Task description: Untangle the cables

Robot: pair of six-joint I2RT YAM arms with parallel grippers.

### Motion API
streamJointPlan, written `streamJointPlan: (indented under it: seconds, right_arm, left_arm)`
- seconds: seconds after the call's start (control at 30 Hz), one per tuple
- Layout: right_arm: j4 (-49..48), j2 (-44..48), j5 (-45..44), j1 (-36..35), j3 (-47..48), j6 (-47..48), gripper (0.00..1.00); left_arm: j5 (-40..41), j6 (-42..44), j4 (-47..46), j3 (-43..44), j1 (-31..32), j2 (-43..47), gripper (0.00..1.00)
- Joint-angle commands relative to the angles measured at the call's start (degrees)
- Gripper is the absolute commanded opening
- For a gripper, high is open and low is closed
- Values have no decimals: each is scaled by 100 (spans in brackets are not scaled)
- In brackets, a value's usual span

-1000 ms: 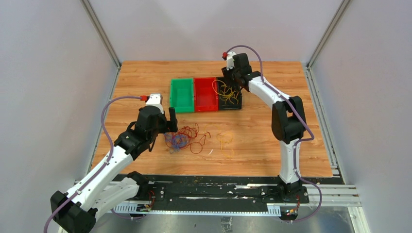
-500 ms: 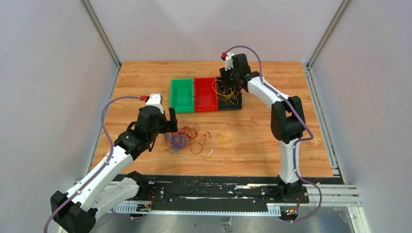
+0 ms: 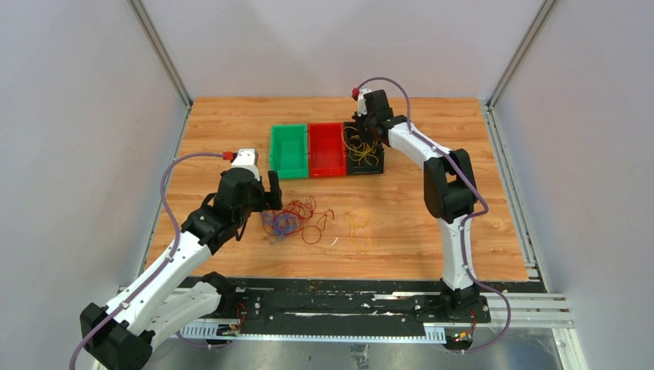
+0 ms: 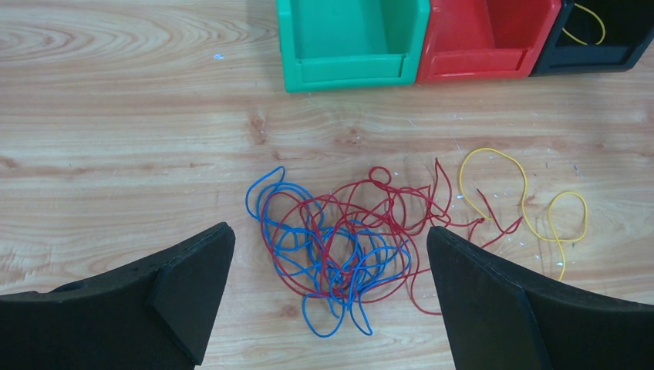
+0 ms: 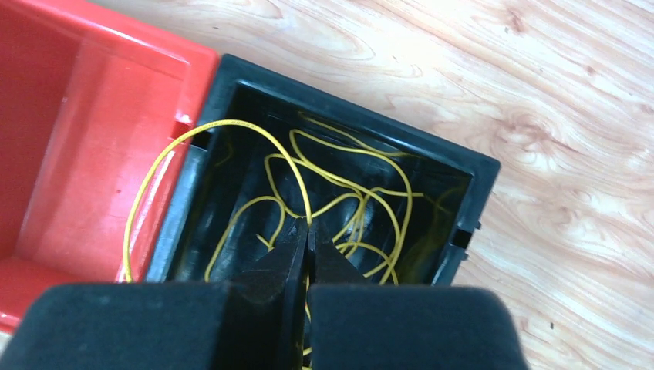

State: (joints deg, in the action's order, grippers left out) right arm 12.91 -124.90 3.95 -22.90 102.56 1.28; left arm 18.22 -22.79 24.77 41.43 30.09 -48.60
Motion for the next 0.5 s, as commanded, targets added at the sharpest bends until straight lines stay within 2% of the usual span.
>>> streamJointPlan:
  seconds: [0.0,0.27,0.47]
  right_arm:
    - [304,150,-830,16,-46,133,0]
    - [416,133,-1384,18,-119,518,0]
    - [468,-86,-1452,-25,61,658,0]
  left_arm:
    - [-15,-63,-4,-47,12,14,100]
    - [-42,-58,-33,-56,14,-40,100]
    - [-55,-55,-34,-56,15,-38,100]
